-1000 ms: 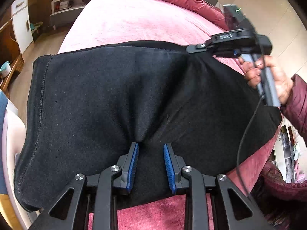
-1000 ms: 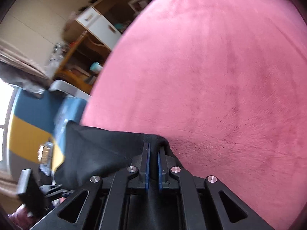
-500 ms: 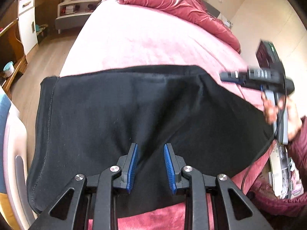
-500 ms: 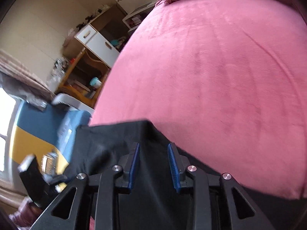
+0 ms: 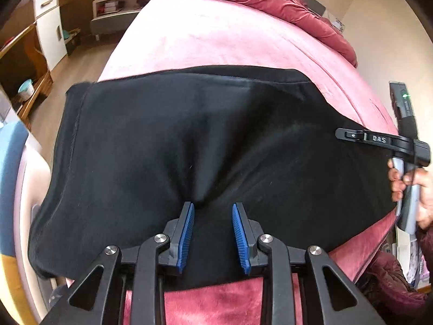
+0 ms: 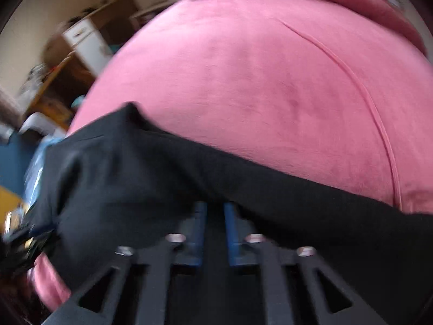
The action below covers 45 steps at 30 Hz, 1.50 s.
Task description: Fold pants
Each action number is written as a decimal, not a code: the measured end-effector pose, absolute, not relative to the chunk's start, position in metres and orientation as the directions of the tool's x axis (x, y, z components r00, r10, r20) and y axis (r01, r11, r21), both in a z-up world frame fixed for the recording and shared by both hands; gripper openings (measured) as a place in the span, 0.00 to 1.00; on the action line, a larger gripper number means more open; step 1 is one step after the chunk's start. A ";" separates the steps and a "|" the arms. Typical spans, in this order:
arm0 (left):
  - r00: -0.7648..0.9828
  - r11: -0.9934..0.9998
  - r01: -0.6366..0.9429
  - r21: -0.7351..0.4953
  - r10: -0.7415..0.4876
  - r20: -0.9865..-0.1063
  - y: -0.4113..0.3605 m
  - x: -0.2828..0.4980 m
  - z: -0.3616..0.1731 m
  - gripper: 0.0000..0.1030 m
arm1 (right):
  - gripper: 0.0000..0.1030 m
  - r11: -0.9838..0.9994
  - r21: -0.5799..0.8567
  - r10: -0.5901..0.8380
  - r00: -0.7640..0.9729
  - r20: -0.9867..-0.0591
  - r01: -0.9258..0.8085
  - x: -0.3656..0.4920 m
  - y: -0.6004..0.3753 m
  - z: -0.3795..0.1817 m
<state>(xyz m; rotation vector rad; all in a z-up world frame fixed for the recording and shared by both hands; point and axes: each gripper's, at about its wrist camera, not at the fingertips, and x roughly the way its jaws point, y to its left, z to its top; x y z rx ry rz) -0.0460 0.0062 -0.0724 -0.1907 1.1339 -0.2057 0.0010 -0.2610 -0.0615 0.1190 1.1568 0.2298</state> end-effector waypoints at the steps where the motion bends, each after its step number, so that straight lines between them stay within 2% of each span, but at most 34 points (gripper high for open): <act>1: 0.408 0.965 0.061 -0.257 -0.259 -0.876 0.006 -0.046 -0.073 0.29 | 0.07 0.967 0.230 0.254 0.387 -0.887 -0.106 0.001 -0.264 -0.064; 6: 0.421 0.968 0.050 -0.244 -0.242 -0.874 0.003 -0.046 -0.070 0.29 | 0.09 0.953 0.291 0.298 0.415 -0.860 -0.081 -0.012 -0.279 -0.056; 9: 0.453 0.963 0.052 -0.263 -0.257 -0.853 0.007 -0.054 -0.059 0.33 | 0.17 0.940 0.340 0.311 0.456 -0.834 -0.020 -0.033 -0.310 -0.046; 10: 0.465 0.960 0.055 -0.275 -0.268 -0.843 0.005 -0.054 -0.055 0.34 | 0.23 0.931 0.364 0.313 0.479 -0.820 0.014 -0.045 -0.326 -0.042; 13: 0.497 0.942 0.063 -0.329 -0.316 -0.808 0.004 -0.052 -0.046 0.44 | 0.31 0.904 0.412 0.295 0.530 -0.795 0.115 -0.082 -0.379 -0.037; 21: 0.474 0.903 0.083 -0.421 -0.407 -0.780 -0.029 -0.030 -0.040 0.45 | 0.33 0.657 0.549 0.070 0.683 -0.727 0.517 -0.217 -0.562 -0.029; 25: 0.444 0.891 0.109 -0.441 -0.441 -0.780 -0.053 -0.029 -0.036 0.45 | 0.33 0.476 0.630 0.001 0.716 -0.698 0.613 -0.268 -0.624 -0.043; 31: 0.397 0.886 0.172 -0.432 -0.463 -0.792 -0.083 -0.029 -0.031 0.45 | 0.33 0.304 0.701 0.008 0.734 -0.679 0.645 -0.283 -0.672 -0.077; 36: 0.374 0.896 0.206 -0.393 -0.443 -0.815 -0.097 -0.033 -0.031 0.45 | 0.33 0.237 0.738 0.011 0.758 -0.653 0.632 -0.272 -0.694 -0.096; 39: 0.355 0.895 0.213 -0.392 -0.444 -0.823 -0.098 -0.038 -0.030 0.45 | 0.33 0.261 0.730 0.005 0.756 -0.655 0.631 -0.264 -0.699 -0.095; 43: 0.336 0.886 0.227 -0.405 -0.461 -0.821 -0.105 -0.037 -0.033 0.45 | 0.14 0.329 0.692 0.007 0.732 -0.682 0.642 -0.249 -0.702 -0.083; 45: 0.331 0.876 0.236 -0.421 -0.480 -0.813 -0.107 -0.036 -0.033 0.45 | 0.13 0.428 0.673 -0.002 0.745 -0.667 0.603 -0.242 -0.694 -0.056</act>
